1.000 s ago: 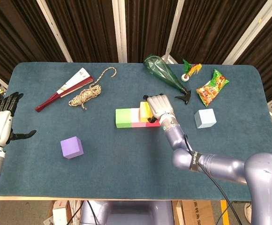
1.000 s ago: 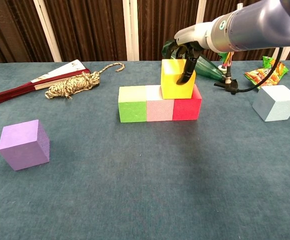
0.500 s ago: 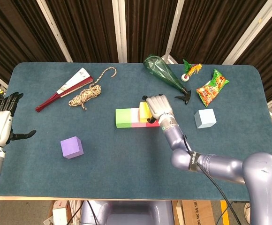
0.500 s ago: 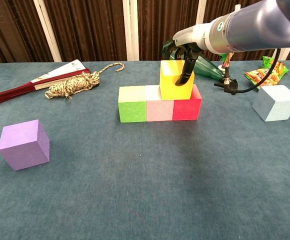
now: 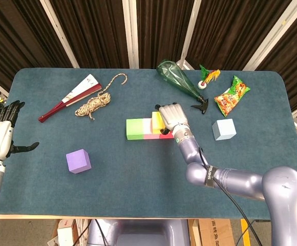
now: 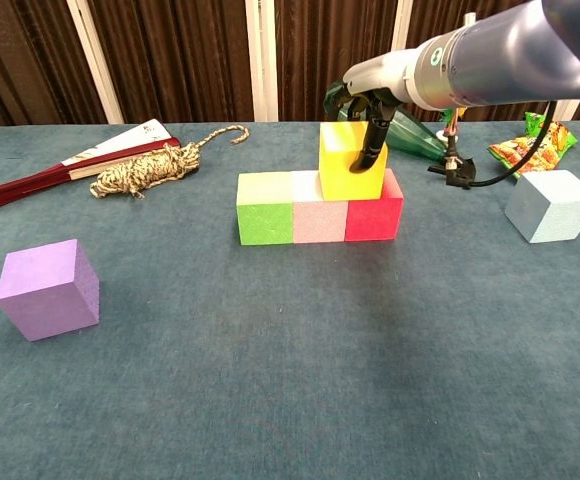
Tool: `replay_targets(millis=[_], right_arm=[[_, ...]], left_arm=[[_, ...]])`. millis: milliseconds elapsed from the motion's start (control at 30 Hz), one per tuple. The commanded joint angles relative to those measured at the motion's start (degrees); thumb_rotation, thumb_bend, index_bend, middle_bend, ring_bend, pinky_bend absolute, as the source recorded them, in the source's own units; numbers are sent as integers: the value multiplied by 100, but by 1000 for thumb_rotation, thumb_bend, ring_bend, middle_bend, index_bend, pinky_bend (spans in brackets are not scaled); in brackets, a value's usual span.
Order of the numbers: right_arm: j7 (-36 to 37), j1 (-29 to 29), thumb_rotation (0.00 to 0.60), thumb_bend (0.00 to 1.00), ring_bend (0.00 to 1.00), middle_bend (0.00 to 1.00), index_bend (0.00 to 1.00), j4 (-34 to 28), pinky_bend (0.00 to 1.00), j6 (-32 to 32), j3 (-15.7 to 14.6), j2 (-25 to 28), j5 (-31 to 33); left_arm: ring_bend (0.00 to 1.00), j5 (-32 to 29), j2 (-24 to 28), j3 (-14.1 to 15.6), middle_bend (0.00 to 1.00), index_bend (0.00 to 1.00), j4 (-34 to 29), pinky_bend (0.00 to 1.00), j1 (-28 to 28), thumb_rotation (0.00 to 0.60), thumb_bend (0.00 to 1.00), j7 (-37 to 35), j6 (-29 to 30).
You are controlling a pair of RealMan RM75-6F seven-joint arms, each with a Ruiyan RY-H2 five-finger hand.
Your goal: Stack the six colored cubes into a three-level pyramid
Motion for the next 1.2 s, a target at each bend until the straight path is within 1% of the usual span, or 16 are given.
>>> replay_targets(millis=[33, 733, 900, 1033, 1100, 1200], right_arm=[[-5, 4, 600, 289, 465, 467, 211, 1, 213, 2, -1, 4, 1], [-97, 29, 600, 289, 465, 466, 212, 55, 213, 37, -50, -40, 58], [-143, 34, 600, 289, 453, 390, 197, 73, 213, 48, -85, -72, 46], [-150, 26, 600, 290, 383, 318, 144, 74, 213, 68, -92, -89, 24], [-155, 22, 600, 290, 332, 273, 100, 71, 213, 79, -94, -94, 16], [-167, 15, 600, 289, 281, 227, 36, 61, 213, 104, -99, -104, 11]], left_arm=[[0, -2, -1, 5, 0, 0, 1, 28, -2, 600, 131, 4, -9], [0, 16, 9, 12, 0, 0, -8, 29, -1, 600, 131, -20, -23], [0, 19, 12, 14, 0, 0, -7, 29, 0, 600, 131, -22, -25], [0, 23, 20, 14, 0, 0, -12, 29, 2, 600, 131, -29, -25], [0, 24, 22, 12, 0, 0, -11, 29, 4, 600, 131, -33, -22], [0, 28, 24, 14, 0, 0, -17, 29, 7, 600, 131, -35, -19]])
